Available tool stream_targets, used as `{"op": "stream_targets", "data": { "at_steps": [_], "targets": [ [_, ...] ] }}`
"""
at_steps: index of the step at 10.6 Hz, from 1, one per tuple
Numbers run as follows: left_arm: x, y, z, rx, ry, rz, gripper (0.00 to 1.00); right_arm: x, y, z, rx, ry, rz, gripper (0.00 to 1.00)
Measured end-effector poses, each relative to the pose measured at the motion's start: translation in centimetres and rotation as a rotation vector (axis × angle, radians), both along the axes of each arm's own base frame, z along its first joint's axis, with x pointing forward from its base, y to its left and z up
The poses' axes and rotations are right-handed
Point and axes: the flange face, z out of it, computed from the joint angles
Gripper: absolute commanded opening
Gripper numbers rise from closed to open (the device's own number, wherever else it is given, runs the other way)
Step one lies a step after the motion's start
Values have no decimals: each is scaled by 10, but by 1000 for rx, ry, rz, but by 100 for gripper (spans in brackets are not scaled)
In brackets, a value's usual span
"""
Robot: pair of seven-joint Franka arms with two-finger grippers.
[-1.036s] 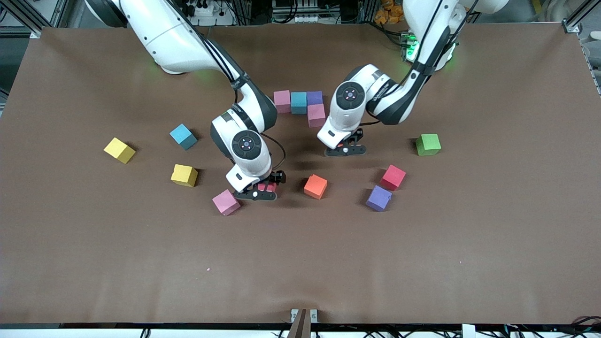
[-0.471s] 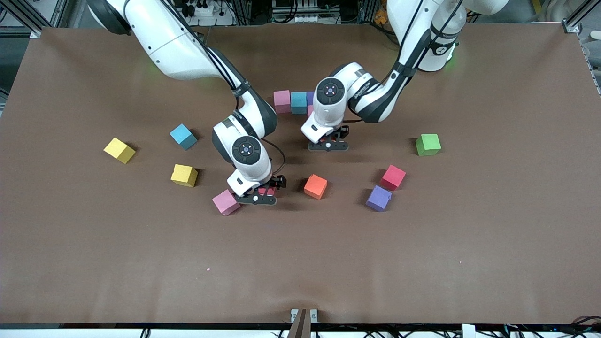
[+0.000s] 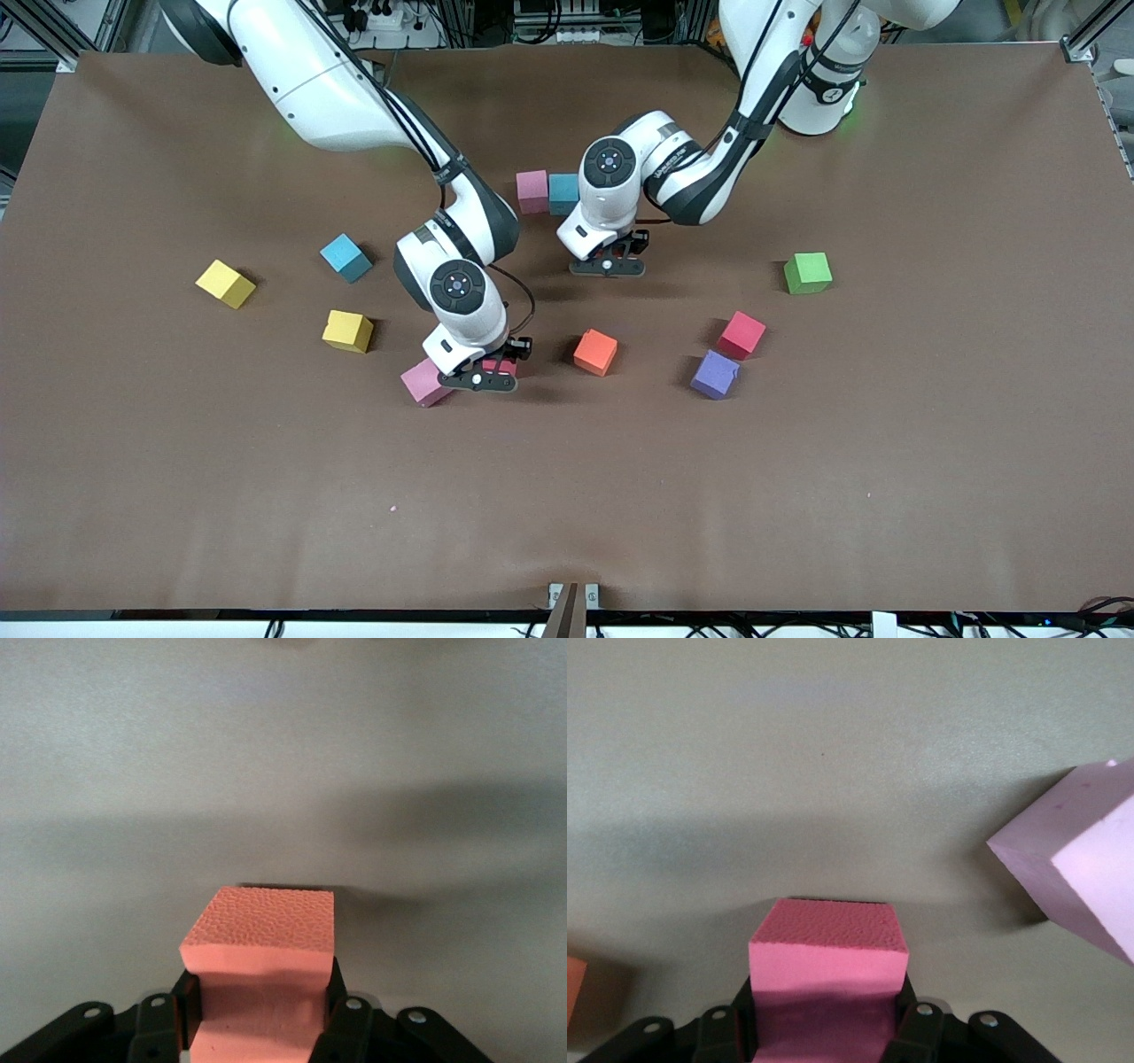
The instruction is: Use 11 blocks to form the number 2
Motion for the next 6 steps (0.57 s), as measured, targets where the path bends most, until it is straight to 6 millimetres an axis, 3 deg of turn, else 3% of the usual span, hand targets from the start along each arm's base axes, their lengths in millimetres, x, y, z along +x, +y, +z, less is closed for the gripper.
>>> {"op": "stream_targets", "data": {
  "at_steps": [4,6],
  "targets": [
    [-5,-11,-7,4,4,22,29,8,-25,35,-3,48,142,56],
    [-7,-12,-11,8,7,30,31,3,-33,39,1,61,210,58]
  ]
}}
